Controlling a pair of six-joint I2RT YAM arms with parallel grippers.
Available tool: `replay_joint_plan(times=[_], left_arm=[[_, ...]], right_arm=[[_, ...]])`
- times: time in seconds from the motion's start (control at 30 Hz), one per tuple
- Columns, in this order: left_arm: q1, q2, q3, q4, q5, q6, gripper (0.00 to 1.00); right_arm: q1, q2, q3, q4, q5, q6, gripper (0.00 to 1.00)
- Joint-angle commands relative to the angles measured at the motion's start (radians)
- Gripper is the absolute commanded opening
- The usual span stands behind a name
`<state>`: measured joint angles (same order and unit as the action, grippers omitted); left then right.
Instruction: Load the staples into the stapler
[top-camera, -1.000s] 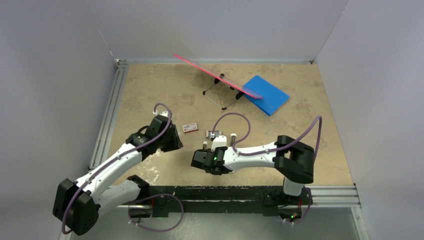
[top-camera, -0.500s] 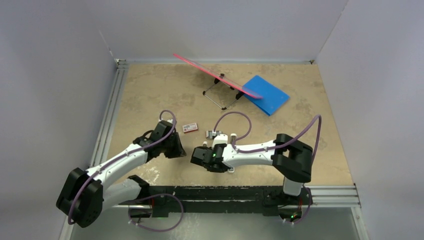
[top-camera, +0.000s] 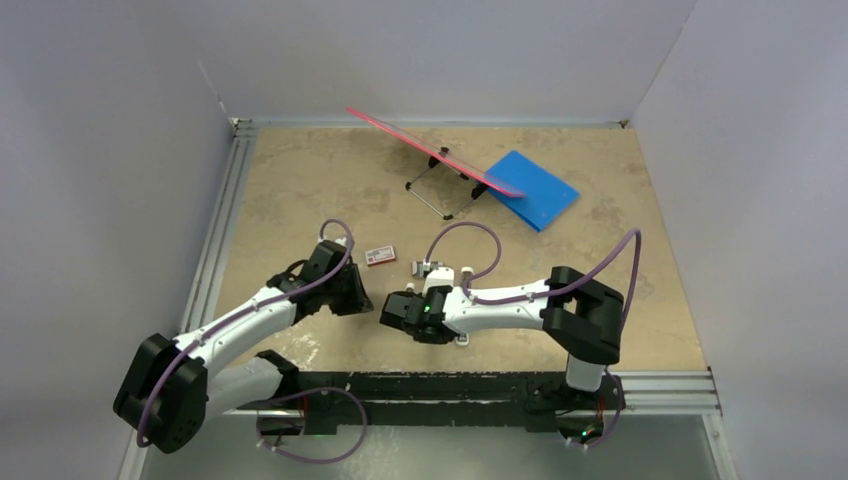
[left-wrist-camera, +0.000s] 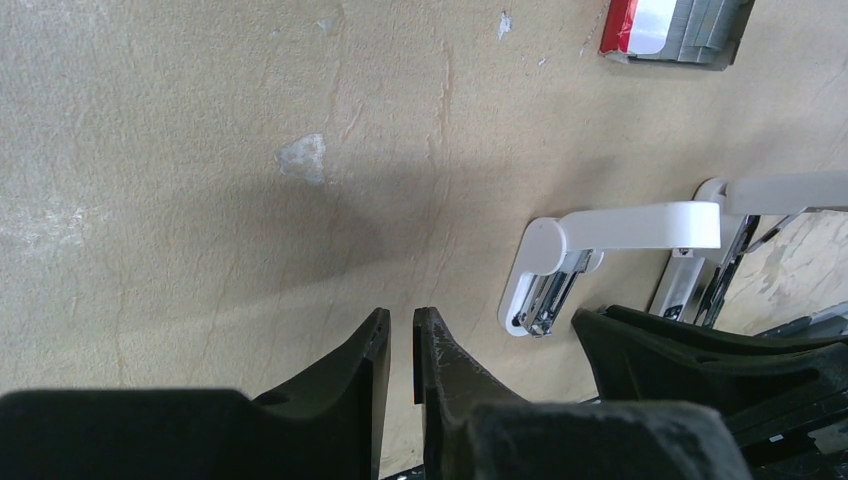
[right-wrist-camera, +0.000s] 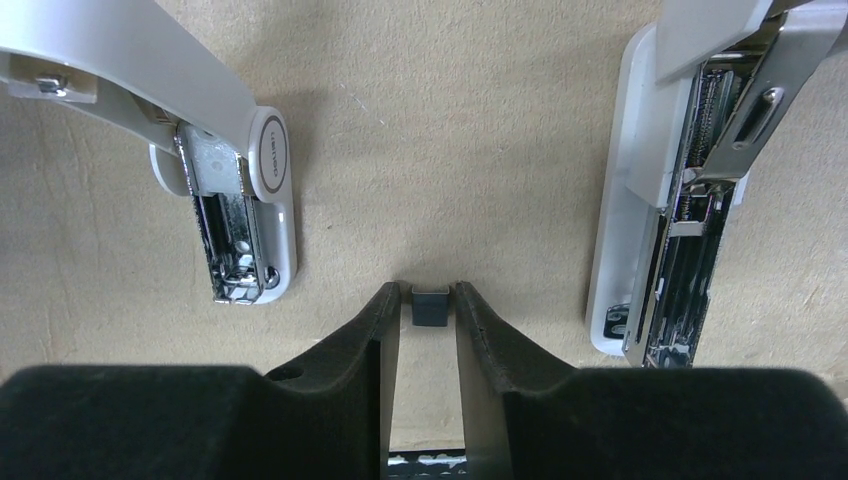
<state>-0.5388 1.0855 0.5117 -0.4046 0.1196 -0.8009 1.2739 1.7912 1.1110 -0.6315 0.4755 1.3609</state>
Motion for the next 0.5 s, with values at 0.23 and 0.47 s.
replay_joint_plan(times=[0.23,0.47], left_arm=[[0.005,0.007,-0.01,0.045,0.004,0.008,0.14],[0.005,0.012,-0.019,0.06,0.026,0.004,0.14]], right_arm=[[-0.007,0.011,0.003,-0.032,0.014,0.02,0.21],[-0.007,0.007,-0.001,-0.021,0.021,0.009,0.21]])
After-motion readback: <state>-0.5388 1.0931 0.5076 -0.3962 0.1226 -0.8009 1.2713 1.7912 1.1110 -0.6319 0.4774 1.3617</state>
